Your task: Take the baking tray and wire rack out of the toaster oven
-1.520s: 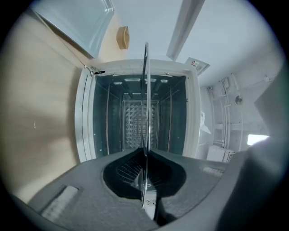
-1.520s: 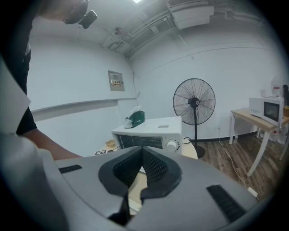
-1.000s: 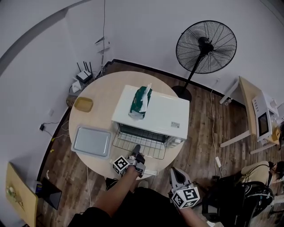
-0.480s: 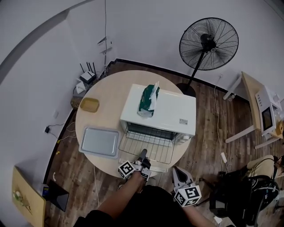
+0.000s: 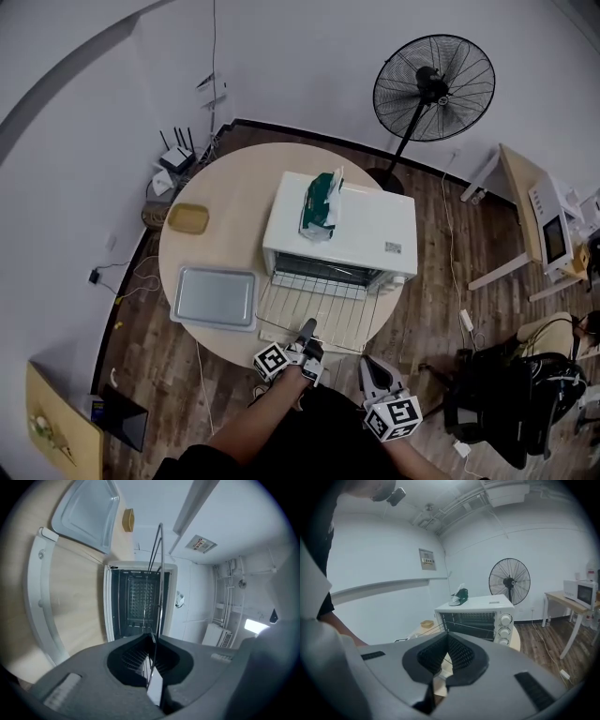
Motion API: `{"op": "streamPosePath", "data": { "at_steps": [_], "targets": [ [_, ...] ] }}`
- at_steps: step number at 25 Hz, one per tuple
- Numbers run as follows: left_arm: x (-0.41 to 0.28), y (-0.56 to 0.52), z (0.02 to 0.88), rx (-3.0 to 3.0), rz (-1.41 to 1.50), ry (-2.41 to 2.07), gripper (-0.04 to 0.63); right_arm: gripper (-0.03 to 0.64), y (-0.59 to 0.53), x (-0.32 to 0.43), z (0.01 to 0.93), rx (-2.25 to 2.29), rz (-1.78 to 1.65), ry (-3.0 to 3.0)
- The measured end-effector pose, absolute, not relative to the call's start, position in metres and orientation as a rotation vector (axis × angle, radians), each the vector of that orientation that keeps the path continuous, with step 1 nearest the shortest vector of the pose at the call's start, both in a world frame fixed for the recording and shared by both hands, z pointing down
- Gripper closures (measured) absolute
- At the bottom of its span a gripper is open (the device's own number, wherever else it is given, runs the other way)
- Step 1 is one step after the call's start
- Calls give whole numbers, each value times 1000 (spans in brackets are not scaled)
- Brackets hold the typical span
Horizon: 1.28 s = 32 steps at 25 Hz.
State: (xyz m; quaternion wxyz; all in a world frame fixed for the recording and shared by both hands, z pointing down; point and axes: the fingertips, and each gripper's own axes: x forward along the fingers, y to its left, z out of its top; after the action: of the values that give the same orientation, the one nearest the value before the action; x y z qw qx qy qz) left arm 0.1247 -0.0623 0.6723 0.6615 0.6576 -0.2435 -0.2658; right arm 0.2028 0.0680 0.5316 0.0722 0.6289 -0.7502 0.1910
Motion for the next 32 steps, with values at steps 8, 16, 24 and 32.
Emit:
{"op": "streamPosePath", "data": {
  "at_steps": [8,16,24,32],
  "targets": [
    [106,-43,668,1469,-600,-502,577,617,69,177,525,1903,559,-2237],
    [67,-24,670,1481,-607,-523,576,617,64,137,527,1839,554,-2268],
    [-2,-23,668,1451,-697,-569,575,617,59,77,529,1729,529,-2320],
    [-81,-37,665,1449,-809,-644,575,617,48,1,520,1541,433,-2435]
  ]
}}
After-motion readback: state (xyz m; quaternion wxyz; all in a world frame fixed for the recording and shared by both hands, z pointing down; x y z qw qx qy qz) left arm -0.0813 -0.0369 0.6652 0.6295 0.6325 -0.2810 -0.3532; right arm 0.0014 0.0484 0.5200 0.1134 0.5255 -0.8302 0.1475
